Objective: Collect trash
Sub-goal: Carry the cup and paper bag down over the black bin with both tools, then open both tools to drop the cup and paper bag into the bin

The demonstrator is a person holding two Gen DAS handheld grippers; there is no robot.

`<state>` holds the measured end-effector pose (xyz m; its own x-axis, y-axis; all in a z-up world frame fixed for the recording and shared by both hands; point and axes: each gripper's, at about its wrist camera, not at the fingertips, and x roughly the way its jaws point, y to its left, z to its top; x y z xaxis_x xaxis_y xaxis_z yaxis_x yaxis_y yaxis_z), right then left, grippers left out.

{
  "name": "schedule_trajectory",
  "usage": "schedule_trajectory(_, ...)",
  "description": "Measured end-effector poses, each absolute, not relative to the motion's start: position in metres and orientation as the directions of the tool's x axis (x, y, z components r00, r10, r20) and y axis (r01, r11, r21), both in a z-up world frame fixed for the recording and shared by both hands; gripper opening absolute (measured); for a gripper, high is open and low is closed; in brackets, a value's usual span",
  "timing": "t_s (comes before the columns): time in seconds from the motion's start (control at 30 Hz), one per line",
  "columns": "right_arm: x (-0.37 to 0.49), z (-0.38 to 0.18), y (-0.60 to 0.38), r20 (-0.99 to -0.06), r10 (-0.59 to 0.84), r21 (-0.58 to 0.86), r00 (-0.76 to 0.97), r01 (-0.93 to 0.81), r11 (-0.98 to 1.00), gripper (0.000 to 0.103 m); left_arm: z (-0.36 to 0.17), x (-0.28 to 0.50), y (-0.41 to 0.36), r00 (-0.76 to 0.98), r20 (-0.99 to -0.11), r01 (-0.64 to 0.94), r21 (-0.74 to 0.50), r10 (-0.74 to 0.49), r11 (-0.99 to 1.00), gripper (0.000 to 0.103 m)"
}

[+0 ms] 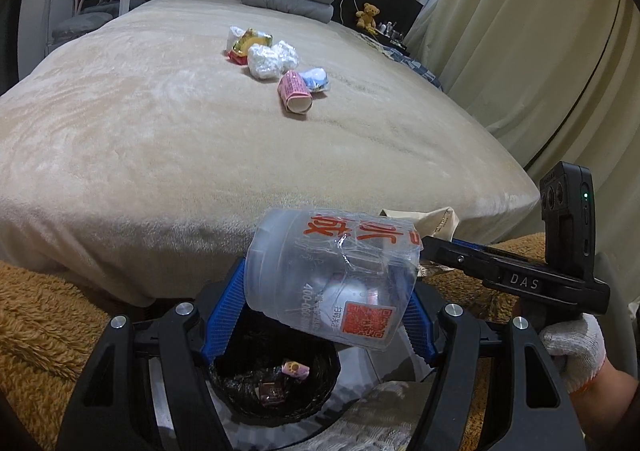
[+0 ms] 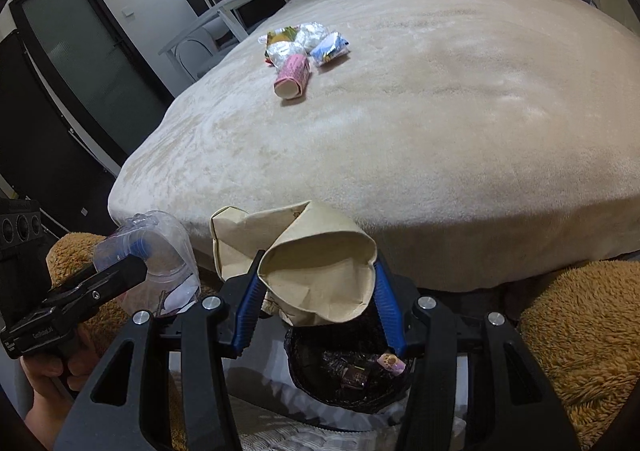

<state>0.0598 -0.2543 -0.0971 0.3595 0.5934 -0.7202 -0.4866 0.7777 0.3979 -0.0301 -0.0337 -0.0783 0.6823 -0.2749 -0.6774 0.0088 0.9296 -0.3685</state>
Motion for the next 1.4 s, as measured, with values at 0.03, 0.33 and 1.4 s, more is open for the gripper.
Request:
schedule_trajectory(0.03, 0.061, -0.101, -0.253, -0.731, 0.587, 0.396, 0.347, -0.485, 0.78, 0.052, -0.082, -0.028, -0.034, 0.669, -0.689, 0.004, -0.372, -0.279, 0.928, 0.068)
schedule_trajectory(0.33, 0.07, -0.141, -0.236, -0.869, 0.439, 0.306, 0.226, -0.45, 0.839, 0.052, -0.133, -0.009, -0.037, 0.481, -0.842, -0.1, -0.329, -0.244, 0.939, 0.068)
schedule_trajectory(1.4, 0.081, -0.209, -0.212, -0.948, 0.316, 0.309, -0.044, -0.371, 0.876, 0.06, -0.196, 0.011, -0.042, 0.227, -0.944, -0.197, -0.286, -0.24, 0.938, 0.076)
